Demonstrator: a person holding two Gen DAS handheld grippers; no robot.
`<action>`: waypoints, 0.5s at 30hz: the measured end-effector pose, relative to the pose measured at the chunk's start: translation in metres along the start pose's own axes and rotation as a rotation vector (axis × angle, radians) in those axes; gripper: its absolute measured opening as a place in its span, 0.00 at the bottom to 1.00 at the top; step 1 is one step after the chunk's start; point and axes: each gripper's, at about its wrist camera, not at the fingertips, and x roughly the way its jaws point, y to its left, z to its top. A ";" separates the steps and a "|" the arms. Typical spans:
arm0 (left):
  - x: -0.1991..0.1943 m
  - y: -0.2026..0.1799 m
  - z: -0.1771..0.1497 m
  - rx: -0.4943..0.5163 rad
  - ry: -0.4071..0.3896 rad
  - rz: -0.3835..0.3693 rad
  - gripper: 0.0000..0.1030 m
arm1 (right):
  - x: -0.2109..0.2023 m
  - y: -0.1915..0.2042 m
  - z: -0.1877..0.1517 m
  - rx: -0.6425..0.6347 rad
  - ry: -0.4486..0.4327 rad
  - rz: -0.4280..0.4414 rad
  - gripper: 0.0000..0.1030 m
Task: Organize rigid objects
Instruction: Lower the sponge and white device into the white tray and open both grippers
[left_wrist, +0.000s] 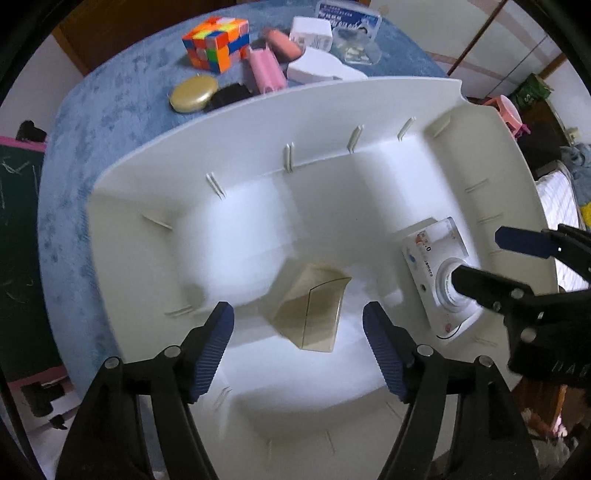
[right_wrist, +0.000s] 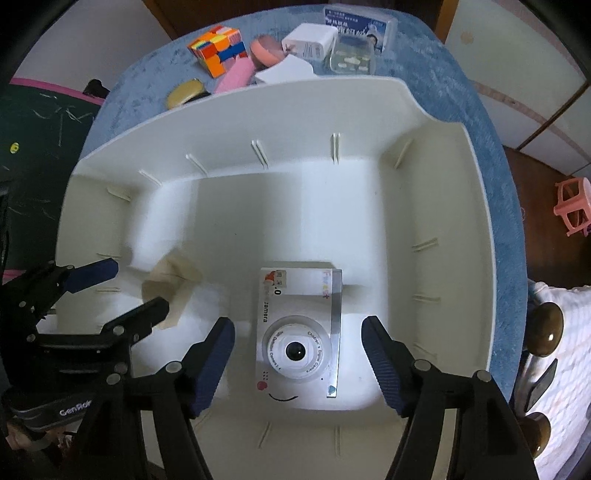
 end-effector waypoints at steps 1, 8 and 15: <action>-0.005 0.001 -0.002 -0.001 -0.007 0.004 0.73 | -0.003 -0.004 0.000 0.002 -0.006 0.004 0.70; -0.031 0.027 0.002 -0.044 -0.095 0.010 0.73 | -0.029 -0.014 -0.008 0.030 -0.061 0.030 0.70; -0.055 0.015 0.025 -0.001 -0.214 0.067 0.73 | -0.060 -0.020 -0.002 0.055 -0.186 0.068 0.70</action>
